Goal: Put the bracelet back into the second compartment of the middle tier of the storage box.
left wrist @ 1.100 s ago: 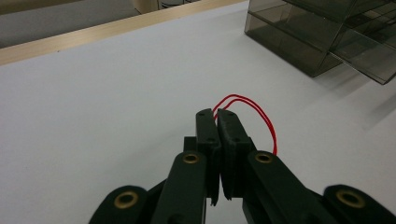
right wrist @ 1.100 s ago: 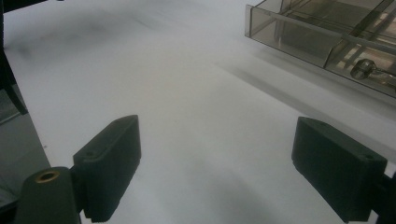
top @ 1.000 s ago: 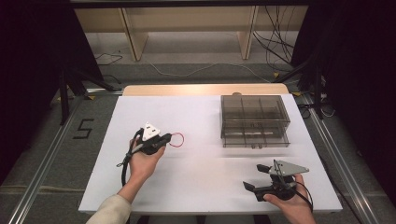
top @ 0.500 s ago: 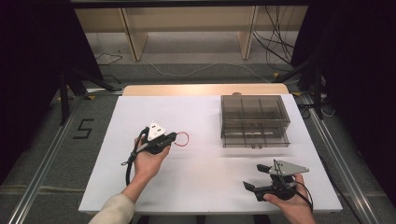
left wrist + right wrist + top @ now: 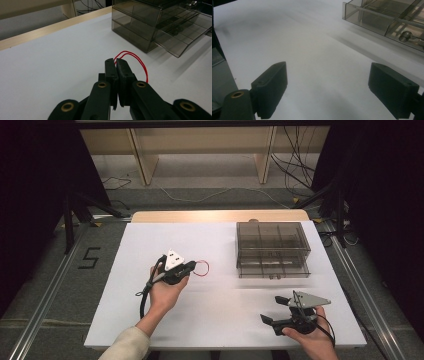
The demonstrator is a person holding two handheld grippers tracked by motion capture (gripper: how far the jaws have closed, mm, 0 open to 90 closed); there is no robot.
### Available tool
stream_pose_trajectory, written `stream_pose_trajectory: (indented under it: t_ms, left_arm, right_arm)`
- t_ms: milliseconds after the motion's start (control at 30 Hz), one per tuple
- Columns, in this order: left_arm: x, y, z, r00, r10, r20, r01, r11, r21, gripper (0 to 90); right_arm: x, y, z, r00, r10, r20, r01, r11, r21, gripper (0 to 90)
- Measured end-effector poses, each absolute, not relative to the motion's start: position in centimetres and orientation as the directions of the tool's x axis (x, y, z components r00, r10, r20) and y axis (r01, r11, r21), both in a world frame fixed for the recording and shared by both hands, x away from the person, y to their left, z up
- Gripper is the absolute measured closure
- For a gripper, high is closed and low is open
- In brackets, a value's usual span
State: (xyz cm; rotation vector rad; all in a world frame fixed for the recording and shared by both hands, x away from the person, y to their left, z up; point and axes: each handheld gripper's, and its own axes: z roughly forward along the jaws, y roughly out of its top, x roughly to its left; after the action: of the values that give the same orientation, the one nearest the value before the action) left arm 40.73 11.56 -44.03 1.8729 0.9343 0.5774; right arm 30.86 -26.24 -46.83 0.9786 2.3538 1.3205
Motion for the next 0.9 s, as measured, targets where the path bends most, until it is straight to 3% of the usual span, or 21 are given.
stream_pose_trajectory:
  t_ms: [900]
  left_arm:
    - [41.0, 7.4, -42.7, 0.663, 0.748, 0.01, 0.314, -0.291, 0.904, 87.7]
  right_arm:
    - [30.9, -26.3, -46.9, -0.732, 0.674, 0.097, 0.43, 0.347, 0.834, 16.5]
